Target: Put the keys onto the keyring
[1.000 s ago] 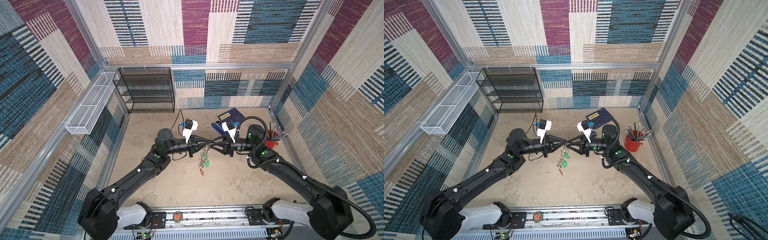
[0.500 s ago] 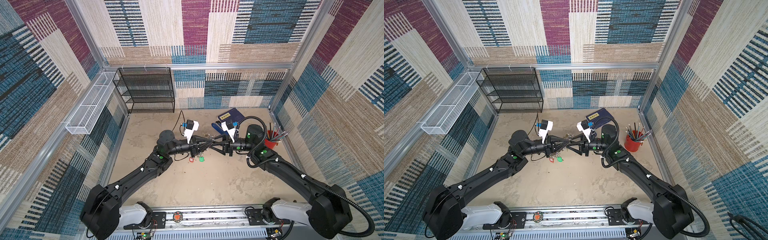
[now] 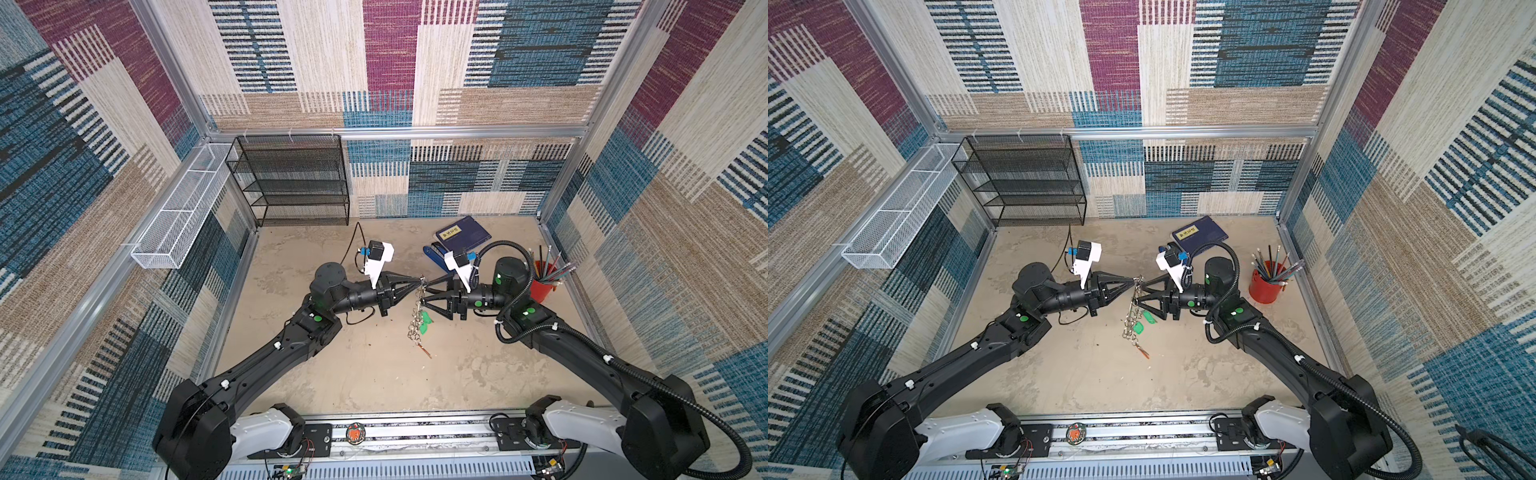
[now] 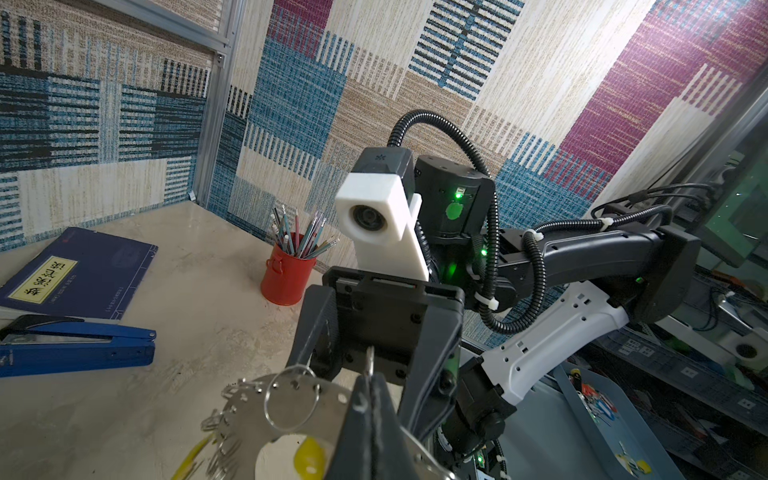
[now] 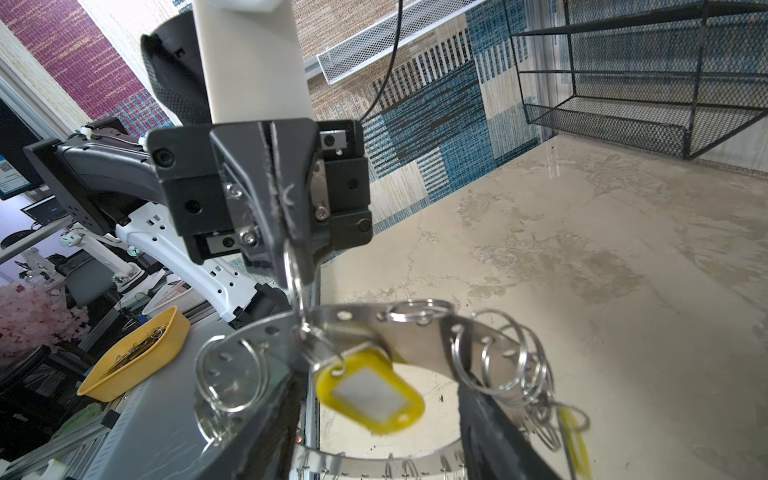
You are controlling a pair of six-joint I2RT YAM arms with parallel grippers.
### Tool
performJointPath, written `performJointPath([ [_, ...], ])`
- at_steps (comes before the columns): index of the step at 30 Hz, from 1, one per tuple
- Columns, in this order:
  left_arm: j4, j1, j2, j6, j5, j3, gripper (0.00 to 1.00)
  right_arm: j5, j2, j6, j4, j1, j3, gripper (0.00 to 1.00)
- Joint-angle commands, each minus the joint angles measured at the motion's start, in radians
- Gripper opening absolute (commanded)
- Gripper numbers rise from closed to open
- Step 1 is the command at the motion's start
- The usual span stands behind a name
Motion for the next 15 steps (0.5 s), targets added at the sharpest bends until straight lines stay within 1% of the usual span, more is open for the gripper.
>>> performJointPath([
  [1, 0.031, 0.0, -0.011, 0.006, 0.004, -0.004, 0.0, -0.026, 0.013, 0.018, 0.057, 0.002, 0.009, 0.57],
  [4, 0.029, 0.0, -0.017, 0.007, 0.002, -0.008, 0.0, -0.029, 0.023, 0.019, 0.067, 0.002, 0.015, 0.46],
  [9, 0.012, 0.0, -0.03, 0.015, -0.007, -0.011, 0.0, -0.029, 0.033, 0.021, 0.069, 0.001, 0.017, 0.36],
  [15, -0.053, 0.0, -0.057, 0.068, -0.049, -0.011, 0.0, 0.011, 0.007, 0.005, 0.032, 0.002, 0.009, 0.24],
])
